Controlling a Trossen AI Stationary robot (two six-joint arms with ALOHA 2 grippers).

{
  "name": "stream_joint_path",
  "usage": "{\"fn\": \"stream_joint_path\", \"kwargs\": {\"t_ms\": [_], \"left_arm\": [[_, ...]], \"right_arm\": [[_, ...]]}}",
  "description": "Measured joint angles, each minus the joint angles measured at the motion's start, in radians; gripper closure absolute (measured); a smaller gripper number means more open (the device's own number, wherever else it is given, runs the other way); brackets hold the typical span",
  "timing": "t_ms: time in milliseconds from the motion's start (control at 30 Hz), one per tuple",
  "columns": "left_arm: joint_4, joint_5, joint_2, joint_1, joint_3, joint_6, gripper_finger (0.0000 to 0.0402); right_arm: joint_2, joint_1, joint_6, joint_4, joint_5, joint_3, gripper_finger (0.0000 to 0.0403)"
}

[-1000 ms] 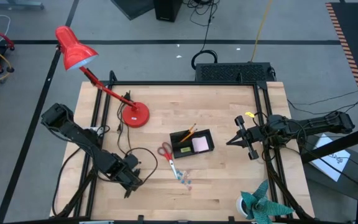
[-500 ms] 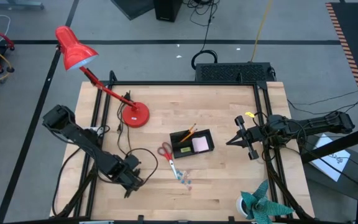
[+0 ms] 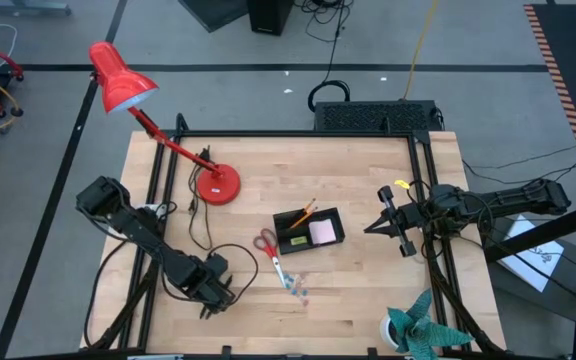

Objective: Pick and place office supplies into organizer
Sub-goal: Put the black pen into the black desk organizer

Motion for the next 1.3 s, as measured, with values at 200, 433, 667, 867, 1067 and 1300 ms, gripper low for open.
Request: {"fn": "stream_joint_path", "kwargs": {"t_ms": [200,433,667,867,1067,1300], "left_arm": [[0.003,0.002,0.024,0.0,0.0,-0.004,0.0284],[0.003,-0.01,0.027,-0.002,0.0,0.046,0.0312],[0.005,-0.034,0.017,0.002,-0.002,0.095,0.0372],[-0.009,-0.206,-0.035,0.006,-0.01,0.14,0.0348],[0.003,-0.405,-0.106,0.009,-0.008,0.196,0.0372],[0.142,-0.721,-0.198,0.057,-0.007,0.477,0.0361]], "right_arm": [[0.0,0.0,0.003,0.0,0.0,0.0,0.0403],[0.0,0.0,0.004,0.0,0.0,0.0,0.0403],[0.0,0.0,0.004,0.003,0.0,0.0,0.0403],[0.0,0.0,0.003,0.007,0.0,0.0,0.0403],[0.0,0.0,0.003,0.007,0.0,0.0,0.0403],[0.0,0.0,0.003,0.007,0.0,0.0,0.0403]]}}
